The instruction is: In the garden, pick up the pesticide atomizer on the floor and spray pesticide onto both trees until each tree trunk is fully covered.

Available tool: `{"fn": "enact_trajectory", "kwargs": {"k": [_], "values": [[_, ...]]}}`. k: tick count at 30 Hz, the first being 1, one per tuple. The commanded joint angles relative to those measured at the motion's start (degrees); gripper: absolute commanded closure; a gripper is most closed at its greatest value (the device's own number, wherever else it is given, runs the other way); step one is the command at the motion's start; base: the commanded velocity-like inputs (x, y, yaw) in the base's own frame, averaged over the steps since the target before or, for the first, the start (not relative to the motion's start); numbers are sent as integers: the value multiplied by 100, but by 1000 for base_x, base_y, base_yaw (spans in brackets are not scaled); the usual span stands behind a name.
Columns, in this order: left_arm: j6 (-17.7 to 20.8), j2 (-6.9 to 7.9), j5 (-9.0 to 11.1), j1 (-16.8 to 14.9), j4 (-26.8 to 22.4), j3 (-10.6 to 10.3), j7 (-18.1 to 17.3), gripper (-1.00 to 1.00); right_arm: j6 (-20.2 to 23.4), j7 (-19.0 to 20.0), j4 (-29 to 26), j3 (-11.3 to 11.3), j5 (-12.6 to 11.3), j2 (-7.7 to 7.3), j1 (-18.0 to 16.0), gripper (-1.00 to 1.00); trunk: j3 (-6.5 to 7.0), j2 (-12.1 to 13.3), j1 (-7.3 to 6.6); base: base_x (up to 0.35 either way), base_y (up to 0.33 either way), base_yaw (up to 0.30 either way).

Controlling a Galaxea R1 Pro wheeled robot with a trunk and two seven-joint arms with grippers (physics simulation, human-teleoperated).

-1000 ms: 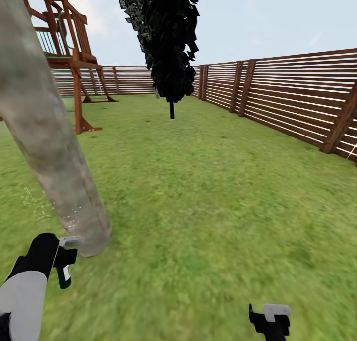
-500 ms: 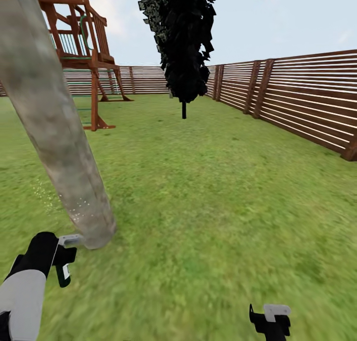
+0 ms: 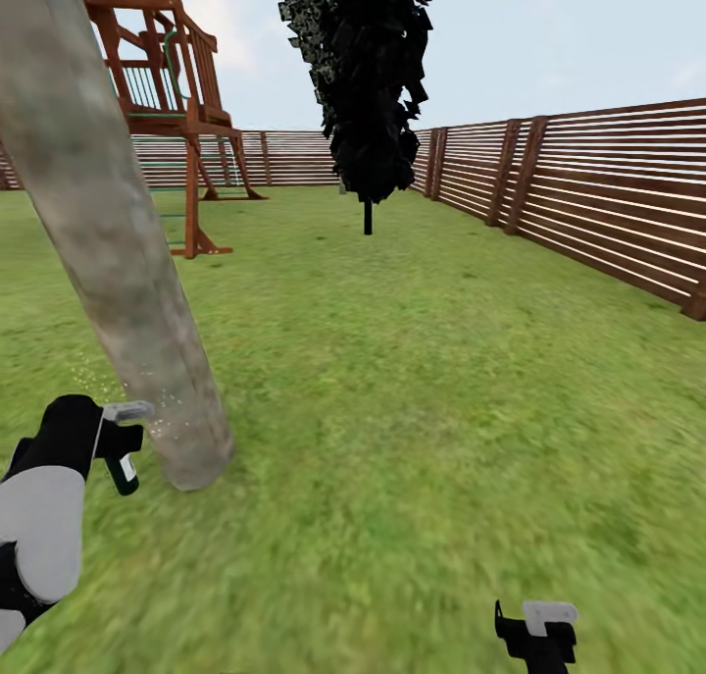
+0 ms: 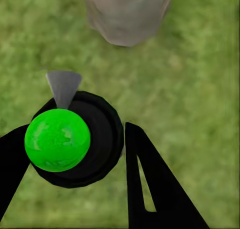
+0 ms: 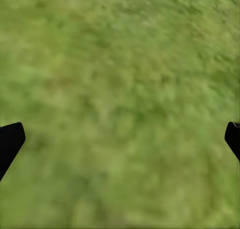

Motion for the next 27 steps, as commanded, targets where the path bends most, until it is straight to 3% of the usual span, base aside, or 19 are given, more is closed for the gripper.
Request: {"fn": "enact_trajectory", "kwargs": {"k": [1, 8, 14, 21, 27], "values": [[3, -5, -59, -16, -1, -2, -1, 100, 1, 0, -3, 2, 1, 0, -3, -100, 0, 0, 0, 0, 0, 265], [10, -6, -89, 43, -11, -13, -10, 100, 0, -1, -4, 2, 1, 0, -1, -100, 0, 0, 0, 194, -37, 96], [7, 6, -105, 62, -11, -42, -1, 100, -1, -1, 0, 2, 1, 7, -5, -100, 0, 0, 0, 160, -231, 20], [-4, 12, -106, 76, 49, -25, 16, 100, -2, -1, -1, 2, 1, 9, -2, -100, 0, 0, 0, 149, -247, 242], [-4, 13, -106, 77, 26, -22, 16, 100, -5, -1, -4, 2, 1, 9, -3, -100, 0, 0, 0, 91, -260, 17]]}}
